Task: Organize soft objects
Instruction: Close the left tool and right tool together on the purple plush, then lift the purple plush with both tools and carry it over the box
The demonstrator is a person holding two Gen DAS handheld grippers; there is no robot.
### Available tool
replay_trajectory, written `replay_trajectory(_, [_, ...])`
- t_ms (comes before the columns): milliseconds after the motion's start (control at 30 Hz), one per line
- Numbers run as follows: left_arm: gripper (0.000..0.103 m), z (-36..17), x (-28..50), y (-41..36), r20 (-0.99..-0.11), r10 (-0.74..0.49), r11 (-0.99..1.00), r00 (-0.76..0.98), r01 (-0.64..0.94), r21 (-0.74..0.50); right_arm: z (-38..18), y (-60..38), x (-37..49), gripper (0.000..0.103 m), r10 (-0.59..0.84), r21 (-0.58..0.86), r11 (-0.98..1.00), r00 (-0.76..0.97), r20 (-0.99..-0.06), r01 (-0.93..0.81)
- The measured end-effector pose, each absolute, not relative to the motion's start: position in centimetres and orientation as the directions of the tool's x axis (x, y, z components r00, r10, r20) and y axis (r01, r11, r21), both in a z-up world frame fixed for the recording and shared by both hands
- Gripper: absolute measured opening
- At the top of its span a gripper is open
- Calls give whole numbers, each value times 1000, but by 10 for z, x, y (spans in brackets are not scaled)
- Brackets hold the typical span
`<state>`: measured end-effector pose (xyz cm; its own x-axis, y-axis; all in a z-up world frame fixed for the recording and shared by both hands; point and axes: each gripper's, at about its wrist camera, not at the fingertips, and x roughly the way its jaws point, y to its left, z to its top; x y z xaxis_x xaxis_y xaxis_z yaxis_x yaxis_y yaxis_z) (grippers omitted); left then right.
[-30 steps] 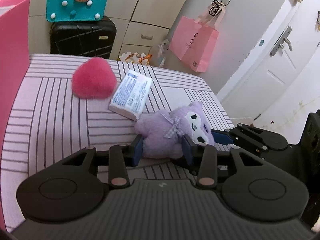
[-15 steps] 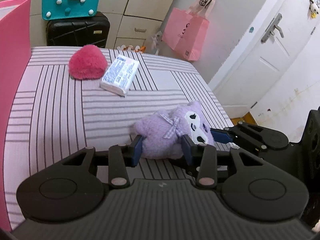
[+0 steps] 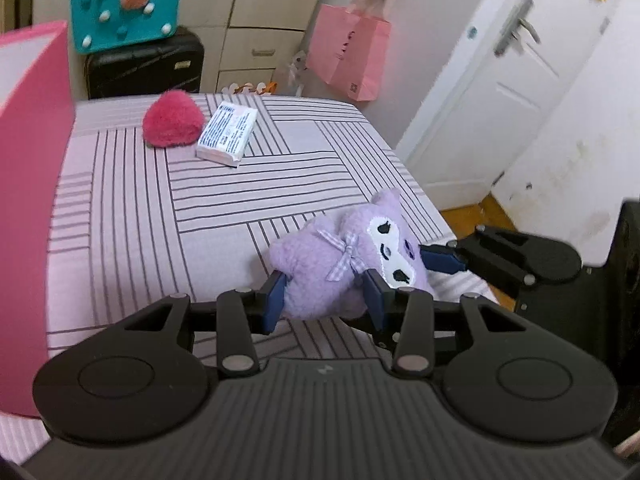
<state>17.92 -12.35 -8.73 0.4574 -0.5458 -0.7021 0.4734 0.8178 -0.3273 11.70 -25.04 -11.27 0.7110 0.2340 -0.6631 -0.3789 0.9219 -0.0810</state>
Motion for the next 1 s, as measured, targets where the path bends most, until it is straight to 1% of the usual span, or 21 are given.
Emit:
replay_trajectory(200, [41,-67,160,-116,-723,-535,802,438,533,-271,-94,-240,95,62,246,-90,912,710,-660,-400])
replay_trajectory(300, [41,-56,150,-108,-715,-546,792,436,547,-271,-82,-232,82,63,249,-125,898,722,-646,-421])
replay_trajectory(400, [41,-43,143,-98,-707,-566,778,425,559,-286,-68,-229,74,63,269,-125,888,721,-638,-442])
replay_trajectory(567, [42,-26,134,-80,-686,-592,761,424,575,-300,-48,-224,66,63,321,-93,872,706,-631,-480])
replay_trajectory(767, [42,-6,126,-54,-666,-609,751,430,583,-310,-26,-211,72,63,409,-10,845,658,-633,-535])
replay_trajectory(1000, [42,19,120,-15,-615,-588,787,526,547,-285,-3,-181,95,63,510,77,805,619,-597,-589])
